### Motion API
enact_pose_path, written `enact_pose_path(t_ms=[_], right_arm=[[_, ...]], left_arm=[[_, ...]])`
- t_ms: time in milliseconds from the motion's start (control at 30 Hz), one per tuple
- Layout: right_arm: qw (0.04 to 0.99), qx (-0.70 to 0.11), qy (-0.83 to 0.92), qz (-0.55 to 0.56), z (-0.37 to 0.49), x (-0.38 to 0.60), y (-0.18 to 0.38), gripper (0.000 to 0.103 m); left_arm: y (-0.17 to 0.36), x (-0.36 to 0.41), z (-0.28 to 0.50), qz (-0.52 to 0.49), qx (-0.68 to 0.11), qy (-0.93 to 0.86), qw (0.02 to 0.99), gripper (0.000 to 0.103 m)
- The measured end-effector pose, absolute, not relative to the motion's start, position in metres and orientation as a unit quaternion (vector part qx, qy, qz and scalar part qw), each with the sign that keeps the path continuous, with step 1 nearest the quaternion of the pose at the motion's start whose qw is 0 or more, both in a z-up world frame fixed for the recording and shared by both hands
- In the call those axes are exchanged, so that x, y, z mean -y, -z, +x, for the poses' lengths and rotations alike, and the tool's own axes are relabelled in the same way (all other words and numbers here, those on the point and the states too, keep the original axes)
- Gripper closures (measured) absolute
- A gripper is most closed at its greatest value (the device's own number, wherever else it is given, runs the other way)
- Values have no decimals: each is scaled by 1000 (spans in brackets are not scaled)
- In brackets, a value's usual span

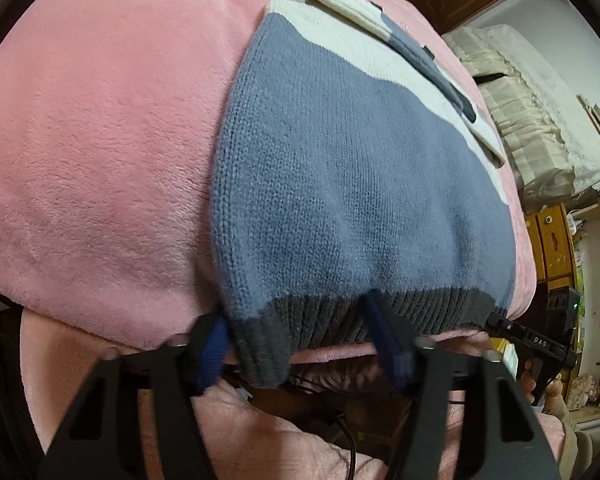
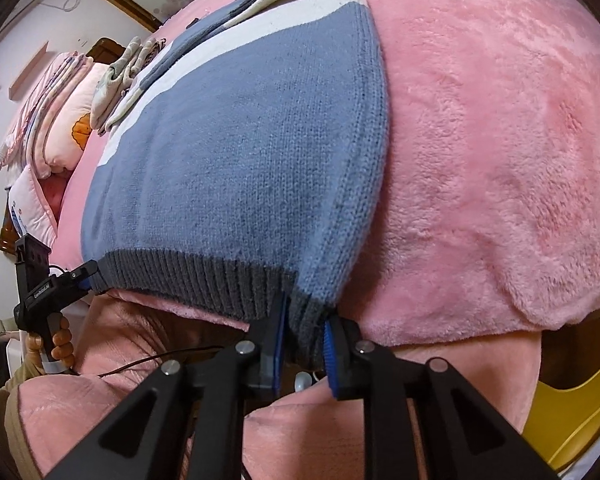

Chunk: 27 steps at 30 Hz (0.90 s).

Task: Fold small clothes
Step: 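Grasp the dark grey hem ribbing with both tools, then lift the hem and fold it up onto the collar with both tools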

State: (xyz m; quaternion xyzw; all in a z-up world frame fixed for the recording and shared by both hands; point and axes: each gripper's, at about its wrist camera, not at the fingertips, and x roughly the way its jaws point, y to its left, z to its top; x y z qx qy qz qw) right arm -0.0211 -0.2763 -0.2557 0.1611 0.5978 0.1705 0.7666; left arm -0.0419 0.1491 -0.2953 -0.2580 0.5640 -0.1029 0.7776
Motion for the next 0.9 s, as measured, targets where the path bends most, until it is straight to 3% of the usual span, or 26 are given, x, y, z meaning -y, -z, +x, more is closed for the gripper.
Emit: enact_pose_path(t_ms=[33,67,167,367,700,900], right_arm=[[769,-596,-171,153,-21,275,254,88],[771,-595,-176,145,-23,274,251,89],[786,-573,-196,120,-24,267,232,90],[821,-501,-225,156,-17,275,177,91],[862,-390,-226,232,29,302,99,91],[872,-350,-194,281,99,314,75,91]], left_arm=[[295,-148,-41,-257,-569,107,774,66],[294,-145,-40,-255,-571,107,773,80],[287,-144,-38,-256,-574,111,770,87],[271,-156,-31,-350,-563,118,739,91],[164,-180,20,-462,-392,155,781,91],[143,-196,92,-465,-361,108,802,94]])
